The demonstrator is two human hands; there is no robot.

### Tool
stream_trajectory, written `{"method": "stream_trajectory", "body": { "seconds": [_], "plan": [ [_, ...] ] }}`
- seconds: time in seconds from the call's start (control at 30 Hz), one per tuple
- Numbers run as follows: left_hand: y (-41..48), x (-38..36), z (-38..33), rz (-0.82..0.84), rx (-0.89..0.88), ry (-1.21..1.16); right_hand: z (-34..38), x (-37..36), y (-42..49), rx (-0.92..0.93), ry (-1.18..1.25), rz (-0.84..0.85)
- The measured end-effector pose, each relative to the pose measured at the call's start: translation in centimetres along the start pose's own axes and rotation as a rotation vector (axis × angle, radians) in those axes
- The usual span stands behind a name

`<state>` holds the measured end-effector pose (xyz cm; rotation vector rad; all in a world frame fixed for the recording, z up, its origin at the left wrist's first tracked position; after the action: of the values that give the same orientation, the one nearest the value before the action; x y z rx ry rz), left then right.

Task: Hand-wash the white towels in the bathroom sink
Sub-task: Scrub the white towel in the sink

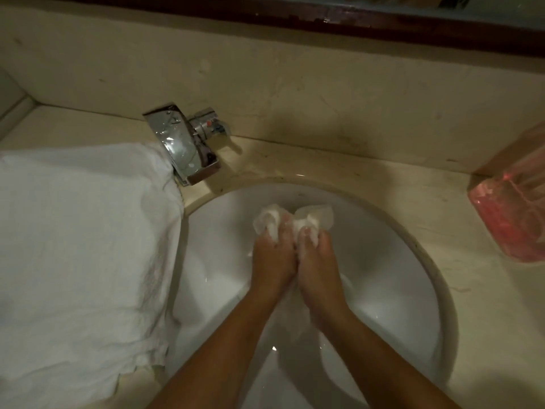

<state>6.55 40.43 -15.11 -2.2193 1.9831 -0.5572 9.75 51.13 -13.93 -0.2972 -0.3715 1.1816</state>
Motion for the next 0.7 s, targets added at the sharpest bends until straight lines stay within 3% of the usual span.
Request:
{"method": "stream_trajectory", "body": {
  "seconds": [0.07,0.2,0.33,0.47,0.6,0.7],
  "plan": [
    [-0.9,-1.1,-0.8,0.046,-0.028,0.031,0.5,0.7,2.0,-0.036,-0.014,-0.057],
    [1.2,0.1,-1.7,-0.025,0.056,-0.019,-0.5,-0.7,-0.2,-0.006,-0.005,0.061],
    [-2.0,-1.5,0.0,0.102,0.066,-0.077,-0.1,0.7,1.4,-0.026,-0.040,-0.001],
    [0.8,0.1,-0.1,-0.031,0.159,-0.065,-1.5,-0.6,-0.5,-0.077,0.059,0.074],
    [-2.1,-1.1,0.1,0.057,0.110,-0.073,0.0,0.2,1.0,-0.017,0.003,0.062],
    [-0.5,-0.1,0.1,-0.028,0.106,-0.047,-0.9,-0.2,0.6,-0.039,0.100,0.045]
  ]
}}
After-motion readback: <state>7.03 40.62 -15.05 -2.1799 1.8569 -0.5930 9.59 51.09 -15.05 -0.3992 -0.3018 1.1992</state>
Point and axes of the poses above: each hand's wrist, its own y-axis towards the middle knuckle, its own x-axis out of the back of the hand, z = x × y, the point moved 7 cm from there along y, towards the middle knuckle, and after that the axes turned 1 degree about x, right-handed, at the moved point
